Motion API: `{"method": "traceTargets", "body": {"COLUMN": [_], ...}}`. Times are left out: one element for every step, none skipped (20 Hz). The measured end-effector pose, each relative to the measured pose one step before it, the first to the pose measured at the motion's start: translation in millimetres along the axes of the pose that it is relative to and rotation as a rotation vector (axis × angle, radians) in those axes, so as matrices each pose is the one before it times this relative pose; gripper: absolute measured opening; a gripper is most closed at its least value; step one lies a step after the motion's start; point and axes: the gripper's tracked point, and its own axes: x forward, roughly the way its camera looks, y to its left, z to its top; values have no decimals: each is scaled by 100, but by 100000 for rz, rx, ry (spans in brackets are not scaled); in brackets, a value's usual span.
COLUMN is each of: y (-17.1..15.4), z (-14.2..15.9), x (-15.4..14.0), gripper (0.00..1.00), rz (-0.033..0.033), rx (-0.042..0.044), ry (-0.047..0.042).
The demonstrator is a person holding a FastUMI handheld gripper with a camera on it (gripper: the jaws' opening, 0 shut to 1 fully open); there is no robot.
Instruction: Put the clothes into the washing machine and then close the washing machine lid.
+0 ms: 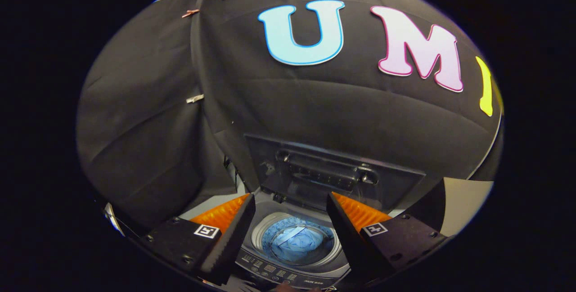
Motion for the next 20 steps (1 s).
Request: {"method": "traceTargets", "body": {"y": [24, -180, -104, -41, -128, -276, -199, -64, -190, -62, -229, -291, -279, -220, -134, 9, -81, -233, -99, 52], "z": [1063, 840, 716, 682, 623, 603, 548, 470, 326, 203, 279, 477, 318, 98, -225, -262, -311, -400, -374, -586], "x": [-19, 34, 135, 441, 423, 632, 522, 639, 598, 811, 674, 1007, 870, 872, 749, 848, 624, 655, 524, 479], "gripper": [99, 99, 99, 99, 99, 99, 99, 99, 99, 99, 99, 99, 99, 99, 99, 99, 99, 100, 99, 100], "rz": [-1798, -2087, -1990, -1990, -2037, -2255, -1903, -1762, -2078, -1454, -1499, -494, -1025, -1032, -391, 29, -36, -866, -988, -590], "rx": [1698, 1469, 1546, 1626, 842, -179, -50, -110, 352, 843, 119, -623, 442, 1059, 756, 120, -544, -592, -151, 298], "ry": [-1291, -455, 199, -162, -394, -660, -217, 112, 242, -1, 40, -414, -724, -137, 1045, 1405, 1282, 1275, 1023, 1232]}}
